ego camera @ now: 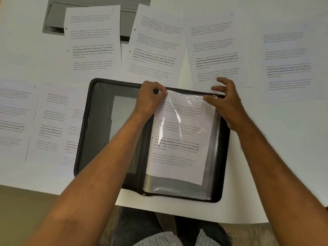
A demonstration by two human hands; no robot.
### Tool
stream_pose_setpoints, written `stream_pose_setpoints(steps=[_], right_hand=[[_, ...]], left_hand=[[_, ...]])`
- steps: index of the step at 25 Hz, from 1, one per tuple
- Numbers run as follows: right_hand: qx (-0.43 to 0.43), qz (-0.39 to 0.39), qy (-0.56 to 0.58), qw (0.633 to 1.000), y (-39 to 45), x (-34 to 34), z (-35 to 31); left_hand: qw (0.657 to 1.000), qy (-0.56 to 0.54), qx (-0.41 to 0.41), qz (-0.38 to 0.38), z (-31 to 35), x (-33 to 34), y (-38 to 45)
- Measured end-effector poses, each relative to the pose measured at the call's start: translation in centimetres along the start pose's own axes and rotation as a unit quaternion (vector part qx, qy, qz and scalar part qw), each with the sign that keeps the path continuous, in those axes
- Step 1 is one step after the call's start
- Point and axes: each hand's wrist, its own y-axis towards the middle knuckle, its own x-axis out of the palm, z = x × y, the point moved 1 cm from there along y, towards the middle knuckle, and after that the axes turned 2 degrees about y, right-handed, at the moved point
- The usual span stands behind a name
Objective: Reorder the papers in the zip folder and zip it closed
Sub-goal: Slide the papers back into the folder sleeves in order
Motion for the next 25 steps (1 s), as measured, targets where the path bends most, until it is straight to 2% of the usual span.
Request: stream_pose_setpoints(steps=[3, 5, 8, 11, 14, 18, 25], right_hand=[[0.038, 0.047, 0.119, 0.991, -3.0, 1.1, 2.0], [0.077, 0.046, 0.162, 0.983, -5.3, 2.2, 2.9], [0.106, 0.014, 0.135, 0.985, -8.1, 3.4, 4.8], [0.127, 0.054, 0.145, 0.98, -9.5, 3.6, 5.5], [0.132, 0.091, 0.129, 0.979, -9.6, 3.3, 5.1], [0.133, 0.105, 0.094, 0.981, -9.7, 3.1, 4.8], [0.145, 0.129, 0.126, 0.973, -12.1, 3.9, 5.5]], left_hand=[[1.0, -0.007, 0.006, 0.008, -0.1, 0.1, -0.1], [1.0, -0.012, 0.004, 0.002, -0.2, 0.0, -0.4], [0.997, 0.03, 0.039, -0.063, -0.4, -0.5, -0.8], [0.978, 0.121, 0.102, -0.138, -0.2, -0.9, -0.4], [0.962, 0.177, 0.098, -0.185, 0.3, -0.8, 0.2], [0.957, 0.182, 0.111, -0.198, 0.3, -0.9, 1.1], [0.963, 0.138, 0.127, -0.191, -0.3, -1.0, 2.2]])
